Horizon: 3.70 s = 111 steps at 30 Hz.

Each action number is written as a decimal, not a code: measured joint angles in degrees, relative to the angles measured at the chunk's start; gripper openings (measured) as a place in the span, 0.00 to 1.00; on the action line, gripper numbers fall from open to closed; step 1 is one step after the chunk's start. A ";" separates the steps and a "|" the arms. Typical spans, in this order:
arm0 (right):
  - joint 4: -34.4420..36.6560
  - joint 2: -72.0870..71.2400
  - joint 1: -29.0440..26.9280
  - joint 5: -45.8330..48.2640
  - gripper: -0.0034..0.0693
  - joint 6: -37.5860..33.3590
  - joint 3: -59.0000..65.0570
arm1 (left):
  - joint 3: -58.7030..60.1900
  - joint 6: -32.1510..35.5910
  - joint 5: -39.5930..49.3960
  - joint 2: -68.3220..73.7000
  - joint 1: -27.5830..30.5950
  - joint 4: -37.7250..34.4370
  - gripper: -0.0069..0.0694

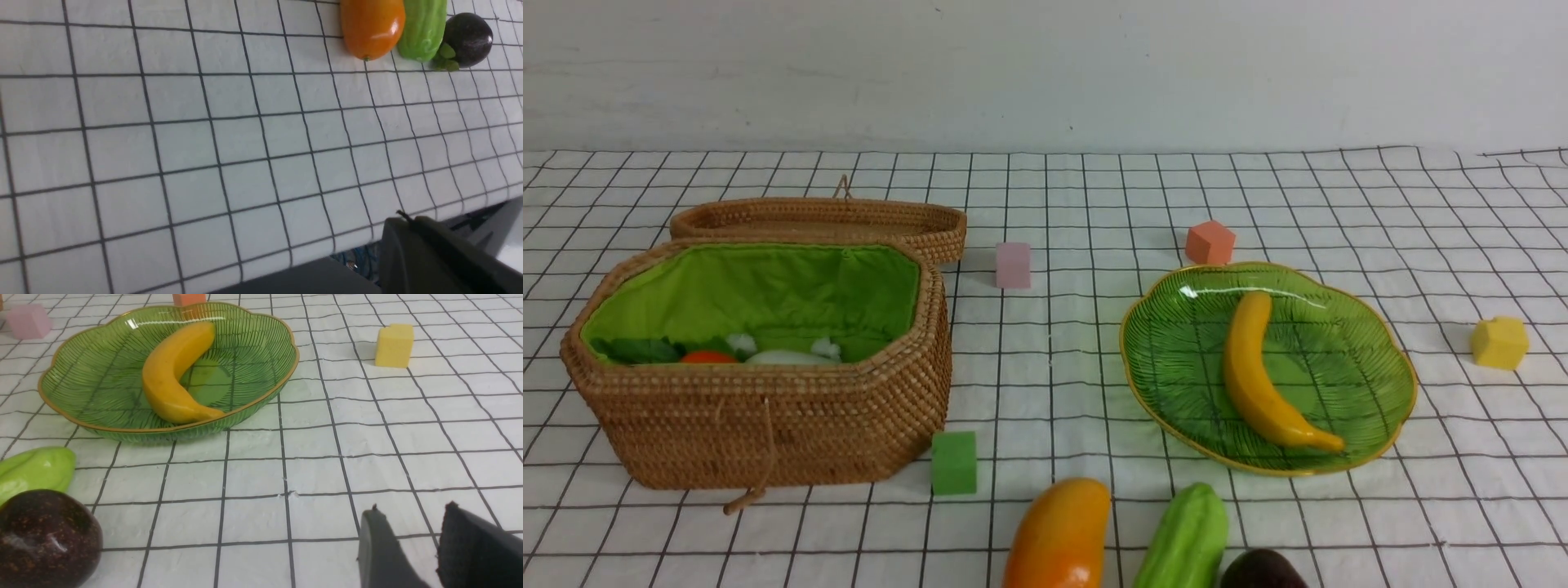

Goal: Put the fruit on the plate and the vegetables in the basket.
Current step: Use the right arm to grab a mangosteen and put it into the right plate

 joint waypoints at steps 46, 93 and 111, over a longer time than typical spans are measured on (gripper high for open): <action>0.00 0.00 0.00 0.00 0.38 0.00 0.00 | 40.00 20.32 -48.15 -14.90 44.66 7.10 0.09; -8.66 0.00 0.00 -31.08 0.38 16.34 0.55 | 40.00 20.32 -48.15 -14.90 44.76 7.20 0.11; -9.14 22.89 0.00 -5.22 0.38 34.61 -40.12 | 40.00 20.36 -48.15 -14.90 44.76 7.20 0.11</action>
